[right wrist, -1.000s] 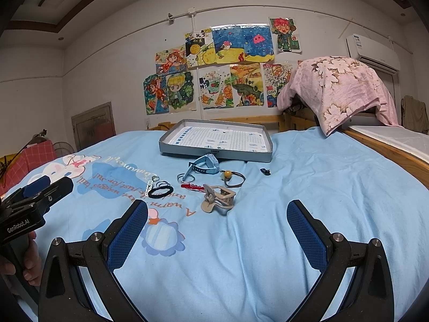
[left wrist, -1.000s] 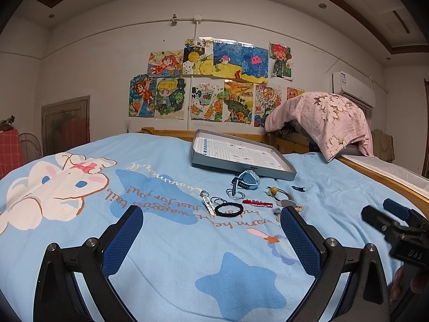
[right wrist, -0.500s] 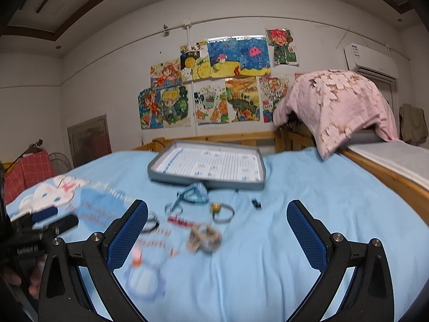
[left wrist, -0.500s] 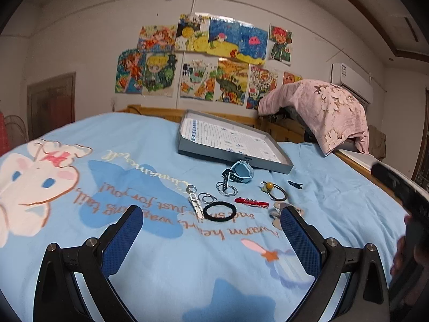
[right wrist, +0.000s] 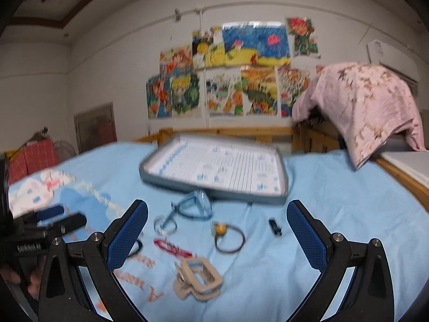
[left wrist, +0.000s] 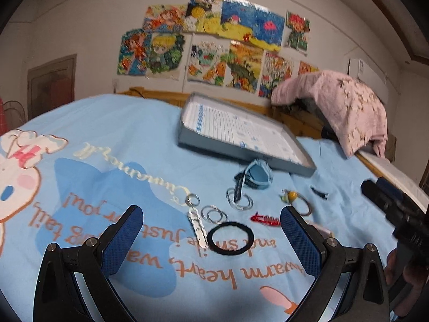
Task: Organize jewelry
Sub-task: 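Grasp the beige claw clip with the right tool while the left tool grasps the black hair tie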
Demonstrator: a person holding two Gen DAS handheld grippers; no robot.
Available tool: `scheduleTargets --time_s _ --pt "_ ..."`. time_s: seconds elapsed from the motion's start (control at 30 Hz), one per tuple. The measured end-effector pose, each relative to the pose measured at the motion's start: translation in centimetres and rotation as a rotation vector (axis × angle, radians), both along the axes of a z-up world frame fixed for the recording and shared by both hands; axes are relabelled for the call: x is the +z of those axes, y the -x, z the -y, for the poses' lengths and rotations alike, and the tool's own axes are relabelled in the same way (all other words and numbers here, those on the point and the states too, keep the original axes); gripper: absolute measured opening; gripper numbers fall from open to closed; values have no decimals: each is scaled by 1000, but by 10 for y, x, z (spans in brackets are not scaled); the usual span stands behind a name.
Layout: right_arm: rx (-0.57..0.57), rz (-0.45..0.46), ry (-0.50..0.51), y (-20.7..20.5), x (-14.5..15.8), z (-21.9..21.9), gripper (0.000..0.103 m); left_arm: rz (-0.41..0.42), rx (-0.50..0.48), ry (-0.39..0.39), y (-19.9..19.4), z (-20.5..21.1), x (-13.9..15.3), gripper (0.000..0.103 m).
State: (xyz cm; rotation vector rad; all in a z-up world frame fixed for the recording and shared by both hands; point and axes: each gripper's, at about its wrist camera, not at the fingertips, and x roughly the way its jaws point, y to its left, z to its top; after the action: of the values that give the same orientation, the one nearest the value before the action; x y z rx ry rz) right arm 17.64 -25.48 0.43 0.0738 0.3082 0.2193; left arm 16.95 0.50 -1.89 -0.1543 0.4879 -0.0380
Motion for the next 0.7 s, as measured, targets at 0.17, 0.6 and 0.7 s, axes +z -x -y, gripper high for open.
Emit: scheduleTargets --time_s 0.17,0.6,0.7 --pt "61 -96 8 -11 -29 -3 102 -42 -22 9 -7 2 -21 97" --pt "154 -240 54 -26 -75 -23 80 -167 -137 83 -30 2 -57 43" --pt "159 -260 42 -30 -78 -22 75 -207 -151 123 -36 0 -62 39"
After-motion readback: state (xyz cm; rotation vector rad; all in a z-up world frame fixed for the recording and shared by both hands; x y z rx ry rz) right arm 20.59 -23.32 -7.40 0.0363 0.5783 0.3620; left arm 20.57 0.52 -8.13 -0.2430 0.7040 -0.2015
